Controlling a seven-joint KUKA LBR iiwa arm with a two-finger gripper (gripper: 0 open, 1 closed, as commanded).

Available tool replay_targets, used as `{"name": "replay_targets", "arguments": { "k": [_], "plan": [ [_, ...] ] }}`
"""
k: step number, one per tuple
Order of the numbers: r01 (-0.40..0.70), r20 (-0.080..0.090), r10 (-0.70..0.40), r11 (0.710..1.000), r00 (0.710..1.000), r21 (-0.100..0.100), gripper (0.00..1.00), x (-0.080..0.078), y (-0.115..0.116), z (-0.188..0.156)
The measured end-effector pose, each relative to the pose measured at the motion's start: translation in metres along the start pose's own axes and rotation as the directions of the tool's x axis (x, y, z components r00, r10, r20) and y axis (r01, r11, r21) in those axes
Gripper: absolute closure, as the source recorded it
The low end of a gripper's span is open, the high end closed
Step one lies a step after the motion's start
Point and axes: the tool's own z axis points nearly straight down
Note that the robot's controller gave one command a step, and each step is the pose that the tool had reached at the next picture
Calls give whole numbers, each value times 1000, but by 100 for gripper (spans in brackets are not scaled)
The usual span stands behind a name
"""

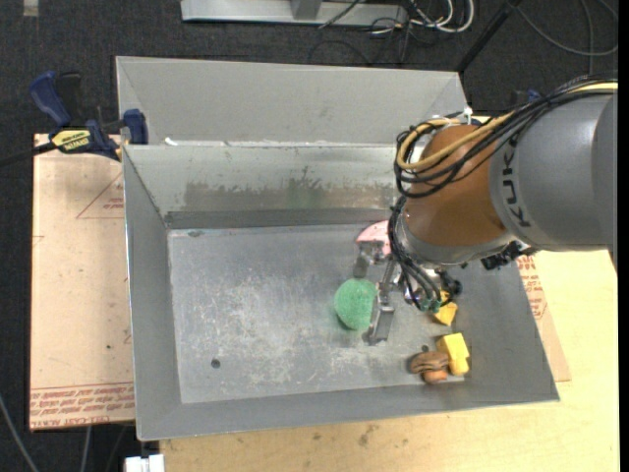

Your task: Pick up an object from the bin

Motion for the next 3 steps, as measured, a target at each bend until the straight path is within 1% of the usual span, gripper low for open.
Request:
{"name": "replay_targets", "arguments": {
  "k": [1,2,3],
  "plan": [
    [-1,0,1,1000,1000,1,0,-20,-2,45],
    [-79,-3,79,997,997,1,100,-4,-15,45],
    [-79,-3,79,997,997,1,100,-4,-15,45]
  ]
}}
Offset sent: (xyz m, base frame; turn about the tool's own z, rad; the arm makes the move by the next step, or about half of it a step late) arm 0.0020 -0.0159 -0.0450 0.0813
